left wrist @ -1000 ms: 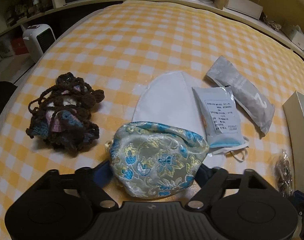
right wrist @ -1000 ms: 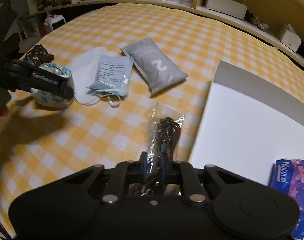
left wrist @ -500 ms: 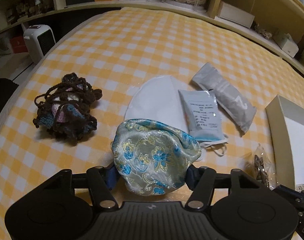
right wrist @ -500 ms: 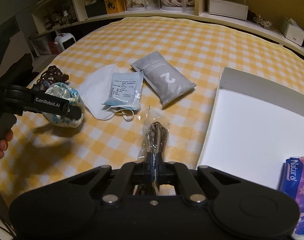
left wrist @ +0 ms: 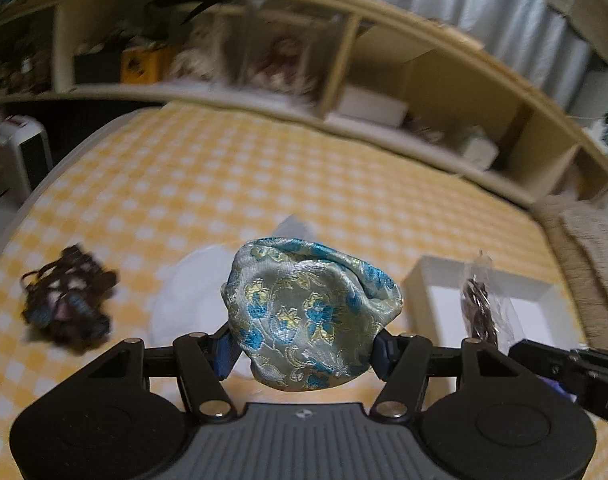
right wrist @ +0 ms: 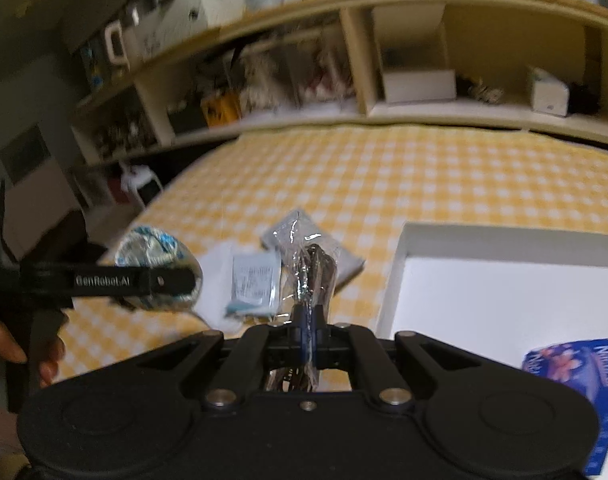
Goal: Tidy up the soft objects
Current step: 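Carry the bracelet bag and floral pouch over the white box with both grippers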
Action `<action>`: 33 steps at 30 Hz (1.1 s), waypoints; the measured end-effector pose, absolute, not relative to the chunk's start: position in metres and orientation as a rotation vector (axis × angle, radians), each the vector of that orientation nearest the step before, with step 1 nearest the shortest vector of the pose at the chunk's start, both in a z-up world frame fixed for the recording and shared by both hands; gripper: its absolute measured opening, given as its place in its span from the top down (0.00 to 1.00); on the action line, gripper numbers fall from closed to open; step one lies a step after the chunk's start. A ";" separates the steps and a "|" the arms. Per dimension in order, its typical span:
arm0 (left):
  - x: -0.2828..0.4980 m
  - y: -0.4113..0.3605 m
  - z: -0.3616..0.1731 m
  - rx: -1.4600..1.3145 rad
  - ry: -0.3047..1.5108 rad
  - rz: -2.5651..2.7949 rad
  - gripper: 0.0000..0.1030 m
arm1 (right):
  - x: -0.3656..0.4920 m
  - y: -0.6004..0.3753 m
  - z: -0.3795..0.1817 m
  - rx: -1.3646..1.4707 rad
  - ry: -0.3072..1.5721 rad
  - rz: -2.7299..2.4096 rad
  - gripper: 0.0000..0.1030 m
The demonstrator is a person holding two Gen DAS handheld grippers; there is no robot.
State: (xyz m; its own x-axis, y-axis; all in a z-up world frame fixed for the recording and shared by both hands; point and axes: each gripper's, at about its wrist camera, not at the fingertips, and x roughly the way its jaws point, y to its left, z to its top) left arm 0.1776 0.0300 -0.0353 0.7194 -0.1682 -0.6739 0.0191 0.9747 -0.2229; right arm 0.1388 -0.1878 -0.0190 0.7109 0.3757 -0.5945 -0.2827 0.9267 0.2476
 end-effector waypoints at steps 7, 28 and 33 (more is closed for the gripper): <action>0.168 -0.002 -0.013 -0.242 0.688 -0.250 0.39 | 0.122 -0.230 0.010 0.204 0.595 0.325 0.98; 0.211 -0.161 -0.042 0.505 0.716 -0.710 0.38 | 0.154 -0.326 -0.021 0.370 0.652 0.168 0.98; 0.222 -0.189 -0.072 0.810 0.760 -0.766 0.37 | 0.162 -0.330 -0.031 0.406 0.677 0.182 0.98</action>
State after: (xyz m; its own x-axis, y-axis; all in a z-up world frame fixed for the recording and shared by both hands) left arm 0.2221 -0.1893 -0.0716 0.5011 -0.2896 -0.8155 0.8176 0.4673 0.3365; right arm 0.1622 -0.3298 -0.0312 0.7677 0.2926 -0.5702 -0.0329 0.9065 0.4209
